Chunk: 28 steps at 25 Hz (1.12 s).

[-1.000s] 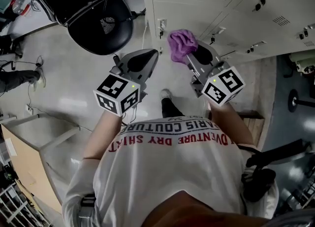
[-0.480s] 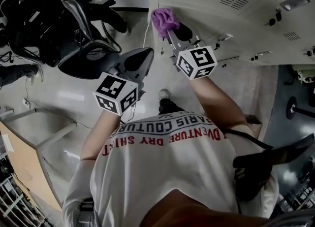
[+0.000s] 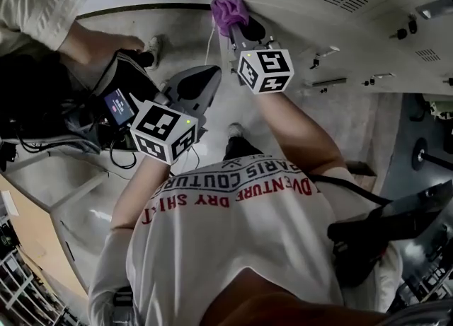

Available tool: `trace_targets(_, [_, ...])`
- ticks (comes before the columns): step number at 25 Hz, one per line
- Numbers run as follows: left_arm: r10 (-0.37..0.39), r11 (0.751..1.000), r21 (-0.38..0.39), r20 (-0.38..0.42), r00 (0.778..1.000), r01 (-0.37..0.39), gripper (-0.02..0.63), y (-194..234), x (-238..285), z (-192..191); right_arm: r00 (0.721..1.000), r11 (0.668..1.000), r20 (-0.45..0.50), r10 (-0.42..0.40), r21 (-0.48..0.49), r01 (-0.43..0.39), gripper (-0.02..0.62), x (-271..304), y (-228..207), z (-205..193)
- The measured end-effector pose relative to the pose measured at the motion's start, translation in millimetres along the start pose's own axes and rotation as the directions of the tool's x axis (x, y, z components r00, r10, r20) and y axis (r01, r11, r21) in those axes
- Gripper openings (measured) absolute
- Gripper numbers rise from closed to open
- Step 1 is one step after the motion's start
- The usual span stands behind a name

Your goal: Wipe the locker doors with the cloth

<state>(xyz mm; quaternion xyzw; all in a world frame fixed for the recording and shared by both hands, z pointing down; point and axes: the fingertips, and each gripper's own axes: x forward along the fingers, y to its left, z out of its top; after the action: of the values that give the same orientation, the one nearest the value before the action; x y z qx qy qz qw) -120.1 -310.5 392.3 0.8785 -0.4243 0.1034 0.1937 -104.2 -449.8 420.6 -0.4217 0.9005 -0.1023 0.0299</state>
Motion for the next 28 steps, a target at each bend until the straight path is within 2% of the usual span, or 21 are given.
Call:
trace_targets(9, [-0.031,0.999,-0.011,-0.012,0.999,0.031,-0.002,-8.2,5.4,-9.3,0.999,0.998,-0.006,-0.044,-0.037,0.044,0.049,-5.6,-8.5,0.7])
trace_targets(13, [-0.049,0.999,-0.016,-0.013,0.999,0.049,-0.001,-14.9,11.5,-10.1,0.995,0.995,0.005,-0.096,-0.03,0.096,0.049,-24.3,-29.7,6.2])
trace_targets(16, [-0.063,0.998,-0.016,-0.017,0.998,0.063,-0.002,-21.3,19.4,-12.6,0.989,0.987,0.012,-0.146,-0.06,0.146,0.051,-44.2,-51.7,9.1])
trace_targets(19, [-0.07,0.998,-0.002,-0.029,0.997,0.07,-0.001,-28.4,27.9,-17.0,0.979,0.976,0.023,-0.201,-0.077,0.203,0.049,-65.4,-75.3,11.6])
trace_targets(28, [-0.118,0.993,-0.029,-0.037,0.992,0.117,-0.002,-39.2,39.3,-28.9,0.934,0.933,0.042,-0.355,-0.054,0.357,0.051,-122.8,-137.8,21.3])
